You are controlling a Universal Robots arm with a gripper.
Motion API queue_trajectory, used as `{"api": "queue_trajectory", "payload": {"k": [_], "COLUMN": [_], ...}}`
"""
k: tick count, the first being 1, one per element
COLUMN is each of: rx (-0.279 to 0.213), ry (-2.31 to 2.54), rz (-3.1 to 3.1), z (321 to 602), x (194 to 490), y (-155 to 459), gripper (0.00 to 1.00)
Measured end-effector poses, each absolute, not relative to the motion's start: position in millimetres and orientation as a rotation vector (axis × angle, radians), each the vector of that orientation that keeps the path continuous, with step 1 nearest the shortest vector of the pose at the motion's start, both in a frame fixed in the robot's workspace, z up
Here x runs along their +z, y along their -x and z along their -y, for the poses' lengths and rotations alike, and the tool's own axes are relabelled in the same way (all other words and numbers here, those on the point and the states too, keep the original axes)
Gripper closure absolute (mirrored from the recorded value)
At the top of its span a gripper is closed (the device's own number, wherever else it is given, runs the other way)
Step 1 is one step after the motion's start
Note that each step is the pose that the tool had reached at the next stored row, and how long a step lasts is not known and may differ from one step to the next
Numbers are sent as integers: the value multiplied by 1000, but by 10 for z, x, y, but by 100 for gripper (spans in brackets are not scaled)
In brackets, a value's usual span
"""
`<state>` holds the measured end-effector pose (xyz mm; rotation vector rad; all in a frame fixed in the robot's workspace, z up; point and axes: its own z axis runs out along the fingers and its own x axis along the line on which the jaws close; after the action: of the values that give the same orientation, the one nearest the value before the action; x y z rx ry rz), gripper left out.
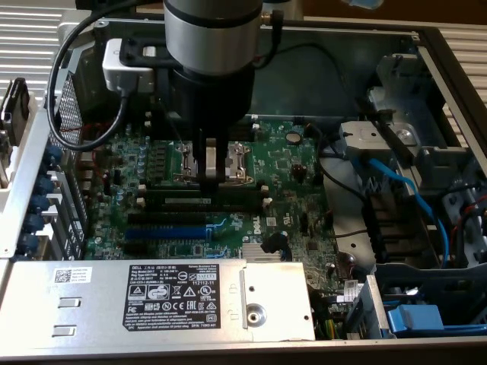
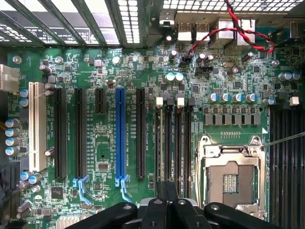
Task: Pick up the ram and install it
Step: 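Press down the ram until it locks into place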
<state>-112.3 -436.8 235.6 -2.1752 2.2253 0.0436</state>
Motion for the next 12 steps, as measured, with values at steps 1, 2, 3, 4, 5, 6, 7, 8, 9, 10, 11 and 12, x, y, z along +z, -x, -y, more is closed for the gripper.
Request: {"api": "queue_trajectory", "payload": {"k": [1,2,3,4,5,6,7,8,9,10,11,12], "rx": [45,46,46,46,46,47,47,47,47,47,48,48], "ry": [2176,2177,2177,2178,2178,2178,2179,2179,2180,2180,2180,2181], "rz": [-2226,-2226,-2226,-2226,-2225,-2225,-2225,-2224,-2224,-2224,-2224,-2224], "z": [4368,4368,4367,4365,4365,4364,4364,4363,4362,4362,4362,4362], "x": [2353,2351,2350,2347,2345,2342,2340,2336,2333,2330,2328,2325], "y": [1117,1110,1109,1109,1108,1108,1108,1108,1108,1108,1109,1109], "gripper": [90,90,90,90,90,90,90,90,90,90,90,90]}}
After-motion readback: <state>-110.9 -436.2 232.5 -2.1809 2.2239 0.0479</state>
